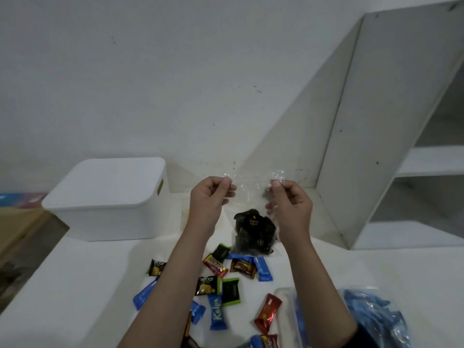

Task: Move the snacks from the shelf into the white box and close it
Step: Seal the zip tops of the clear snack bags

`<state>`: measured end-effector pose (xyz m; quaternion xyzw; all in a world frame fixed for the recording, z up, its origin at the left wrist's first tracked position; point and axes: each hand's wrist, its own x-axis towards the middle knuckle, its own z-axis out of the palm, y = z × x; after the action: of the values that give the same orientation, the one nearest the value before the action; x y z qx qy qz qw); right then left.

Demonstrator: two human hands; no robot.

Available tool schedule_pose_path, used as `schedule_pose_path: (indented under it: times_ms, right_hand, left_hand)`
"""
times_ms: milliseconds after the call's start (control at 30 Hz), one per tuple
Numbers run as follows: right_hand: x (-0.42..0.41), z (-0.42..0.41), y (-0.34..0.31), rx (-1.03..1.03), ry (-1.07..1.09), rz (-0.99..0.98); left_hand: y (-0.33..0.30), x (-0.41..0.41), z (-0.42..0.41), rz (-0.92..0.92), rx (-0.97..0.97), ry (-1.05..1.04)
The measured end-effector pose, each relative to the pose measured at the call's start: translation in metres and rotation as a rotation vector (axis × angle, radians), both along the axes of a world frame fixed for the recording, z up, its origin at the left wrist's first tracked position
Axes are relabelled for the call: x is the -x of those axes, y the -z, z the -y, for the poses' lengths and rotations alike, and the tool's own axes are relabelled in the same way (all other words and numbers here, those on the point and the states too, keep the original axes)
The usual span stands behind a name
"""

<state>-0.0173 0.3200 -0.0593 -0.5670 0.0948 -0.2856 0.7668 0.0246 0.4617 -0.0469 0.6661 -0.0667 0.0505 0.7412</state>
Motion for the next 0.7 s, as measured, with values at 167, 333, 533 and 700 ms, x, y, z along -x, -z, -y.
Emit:
schedule_pose_path:
  times_ms: [167, 333, 533, 700]
  right_hand:
    - [0.014, -0.004, -0.009, 0.012, -0.028, 0.037]
    - [0.020, -0.008, -0.011, 0.032, -0.053, 0.047]
    - [0.022, -0.007, -0.017, -0.019, -0.079, 0.044]
    - [0.025, -0.002, -0.021, -0.037, -0.081, 0.072]
  left_hand:
    - [-0.006, 0.016, -0.003, 0.126, -0.053, -0.043]
    - [-0.012, 0.022, -0.005, 0.216, -0.085, -0.089]
    - [-0.019, 0.030, -0.002, 0.186, -0.039, -0.069]
    - [-0.020, 0.039, -0.001, 0.066, 0.037, 0.014]
